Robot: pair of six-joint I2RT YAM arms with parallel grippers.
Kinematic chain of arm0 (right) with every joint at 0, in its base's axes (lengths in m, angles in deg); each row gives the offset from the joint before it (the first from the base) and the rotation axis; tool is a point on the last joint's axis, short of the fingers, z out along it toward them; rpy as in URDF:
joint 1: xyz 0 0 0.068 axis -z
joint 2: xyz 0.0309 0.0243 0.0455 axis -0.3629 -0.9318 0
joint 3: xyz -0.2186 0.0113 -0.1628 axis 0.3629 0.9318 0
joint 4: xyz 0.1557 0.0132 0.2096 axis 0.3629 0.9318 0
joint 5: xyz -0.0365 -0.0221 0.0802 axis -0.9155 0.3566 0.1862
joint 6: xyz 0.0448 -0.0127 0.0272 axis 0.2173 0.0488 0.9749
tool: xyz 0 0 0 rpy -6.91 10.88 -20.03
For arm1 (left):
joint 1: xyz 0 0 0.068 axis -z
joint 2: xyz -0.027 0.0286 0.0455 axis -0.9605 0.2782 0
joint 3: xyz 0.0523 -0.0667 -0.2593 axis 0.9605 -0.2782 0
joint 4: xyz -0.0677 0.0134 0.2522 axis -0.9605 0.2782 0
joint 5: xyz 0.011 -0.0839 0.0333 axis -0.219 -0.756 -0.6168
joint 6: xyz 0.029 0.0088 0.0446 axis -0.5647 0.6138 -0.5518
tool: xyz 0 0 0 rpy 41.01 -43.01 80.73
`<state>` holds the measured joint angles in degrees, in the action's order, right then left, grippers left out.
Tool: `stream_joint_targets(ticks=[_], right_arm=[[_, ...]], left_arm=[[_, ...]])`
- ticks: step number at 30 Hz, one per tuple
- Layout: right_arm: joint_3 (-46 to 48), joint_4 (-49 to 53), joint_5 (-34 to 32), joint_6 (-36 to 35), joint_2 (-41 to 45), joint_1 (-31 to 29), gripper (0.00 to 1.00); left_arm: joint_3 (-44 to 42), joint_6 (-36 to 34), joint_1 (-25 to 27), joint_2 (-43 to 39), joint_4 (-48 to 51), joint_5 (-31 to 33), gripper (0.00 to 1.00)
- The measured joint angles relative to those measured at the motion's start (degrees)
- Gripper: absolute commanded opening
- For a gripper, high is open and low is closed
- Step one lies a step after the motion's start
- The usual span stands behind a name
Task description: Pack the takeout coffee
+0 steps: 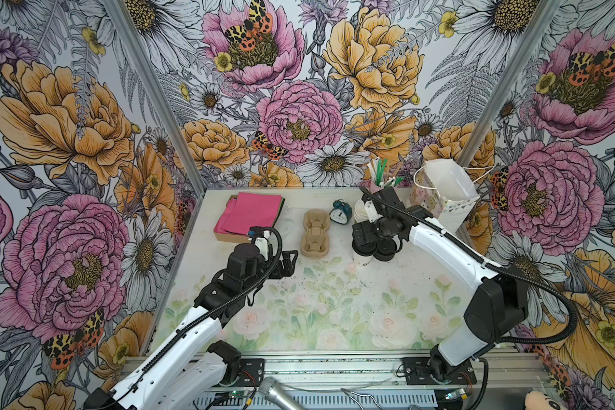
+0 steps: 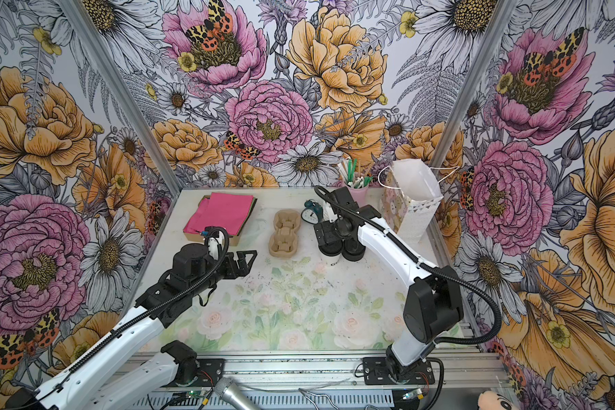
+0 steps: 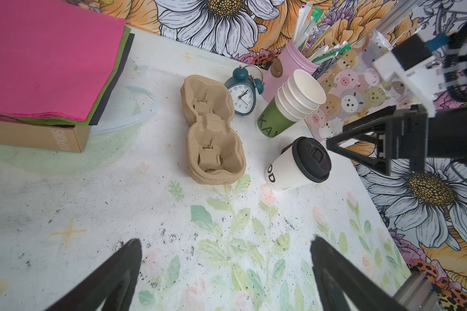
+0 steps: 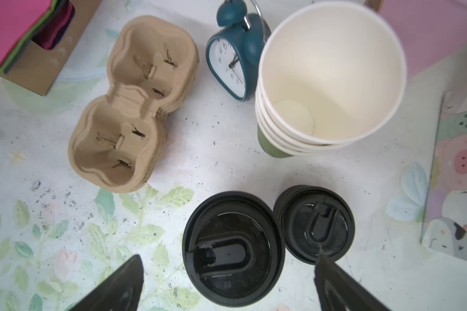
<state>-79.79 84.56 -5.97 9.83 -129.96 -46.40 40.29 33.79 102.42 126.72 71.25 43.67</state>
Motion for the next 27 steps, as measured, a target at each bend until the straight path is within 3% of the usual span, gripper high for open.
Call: stream_joint_targets(ticks=[9,17,27], right_arm=[[-10.6,-0.2,-3.0,4.8,-0.6,-8.0,0.95],[-22.6,-0.9,-8.5,12.3,-16.1,-14.3,0.94],[-30.4,-0.8,-12.3,22.8,-30.4,-16.0,0.81]], left_arm=[[0.0,0.0,-0.9,2.0,-0.8,-0.1,0.99],[-0.1,0.0,-2.5,0.9,-0.9,-0.7,0.99],[-1.0,0.3,-5.4,-1.9,-1.3,-2.9,0.99]])
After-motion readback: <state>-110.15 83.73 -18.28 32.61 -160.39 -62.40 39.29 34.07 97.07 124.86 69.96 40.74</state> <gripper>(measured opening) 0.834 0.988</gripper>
